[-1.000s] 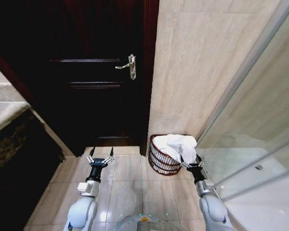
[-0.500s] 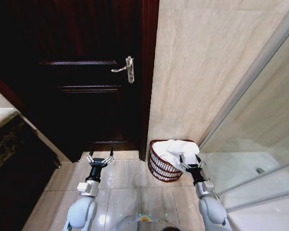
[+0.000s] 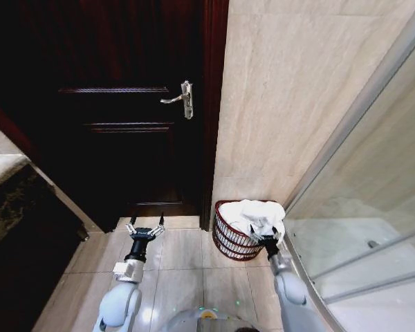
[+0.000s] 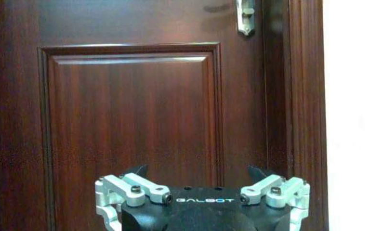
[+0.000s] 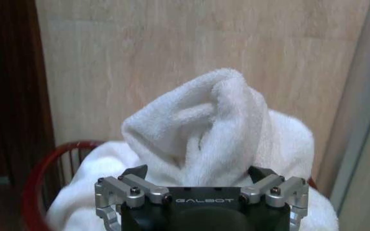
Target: Discard the used towel into the hamper.
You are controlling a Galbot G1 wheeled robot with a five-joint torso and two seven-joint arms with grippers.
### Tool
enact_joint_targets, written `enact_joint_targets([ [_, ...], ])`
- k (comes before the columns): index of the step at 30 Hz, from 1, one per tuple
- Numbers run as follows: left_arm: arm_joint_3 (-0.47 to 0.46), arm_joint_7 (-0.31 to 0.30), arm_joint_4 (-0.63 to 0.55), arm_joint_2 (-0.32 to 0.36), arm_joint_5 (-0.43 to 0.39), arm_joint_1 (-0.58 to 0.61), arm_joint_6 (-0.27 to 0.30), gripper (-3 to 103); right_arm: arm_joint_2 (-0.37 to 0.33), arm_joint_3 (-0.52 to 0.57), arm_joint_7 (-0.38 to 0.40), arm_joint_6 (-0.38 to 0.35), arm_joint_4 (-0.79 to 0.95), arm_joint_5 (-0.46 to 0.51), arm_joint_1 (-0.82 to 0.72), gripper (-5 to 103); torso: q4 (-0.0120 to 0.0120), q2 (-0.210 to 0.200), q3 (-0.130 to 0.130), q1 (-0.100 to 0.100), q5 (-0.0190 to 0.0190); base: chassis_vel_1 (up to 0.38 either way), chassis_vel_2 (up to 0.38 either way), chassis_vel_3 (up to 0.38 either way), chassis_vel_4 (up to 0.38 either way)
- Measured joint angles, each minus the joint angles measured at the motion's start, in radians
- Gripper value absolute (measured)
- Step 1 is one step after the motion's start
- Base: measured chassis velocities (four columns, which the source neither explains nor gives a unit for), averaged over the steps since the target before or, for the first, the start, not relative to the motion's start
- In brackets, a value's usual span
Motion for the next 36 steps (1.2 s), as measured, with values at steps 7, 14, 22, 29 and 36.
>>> enact_joint_targets([
  [7,0.006,0.001,0.013,-0.007,0.015,-0.013,0.0,100,-0.023,-0.03,0.002,-0.16,0.005,-0.002,0.043,100,-0.0002,0.0,0.0,0.0,0.0,0.0,0.0,0.0,0.0],
  [14,0.014,0.002,0.014,-0.013,0.025,-0.007,-0.007,100,-0.047,-0.042,-0.059,-0.472,0.017,-0.002,0.122,100,-0.0003,0.0,0.0,0.0,0.0001,0.0,0.0,0.0,0.0],
  [22,0.011,0.002,0.004,-0.016,0.026,0.004,-0.017,100,-0.073,-0.052,-0.102,-0.608,-0.015,-0.02,0.218,100,-0.0002,0.0,0.0,0.0,0.0002,0.0,0.0,0.0,0.0],
  [29,0.007,0.002,0.0,-0.02,0.026,0.016,-0.021,100,-0.144,-0.067,-0.188,-0.737,-0.017,-0.035,0.274,100,-0.0002,0.0,0.0,0.0,0.0001,0.0,0.0,0.0,0.0],
  [36,0.004,0.0,-0.008,-0.035,0.043,0.026,-0.022,100,-0.208,-0.122,-0.208,-0.778,-0.076,-0.011,0.311,100,-0.0002,0.0,0.0,0.0,0.0001,0.0,0.0,0.0,0.0],
])
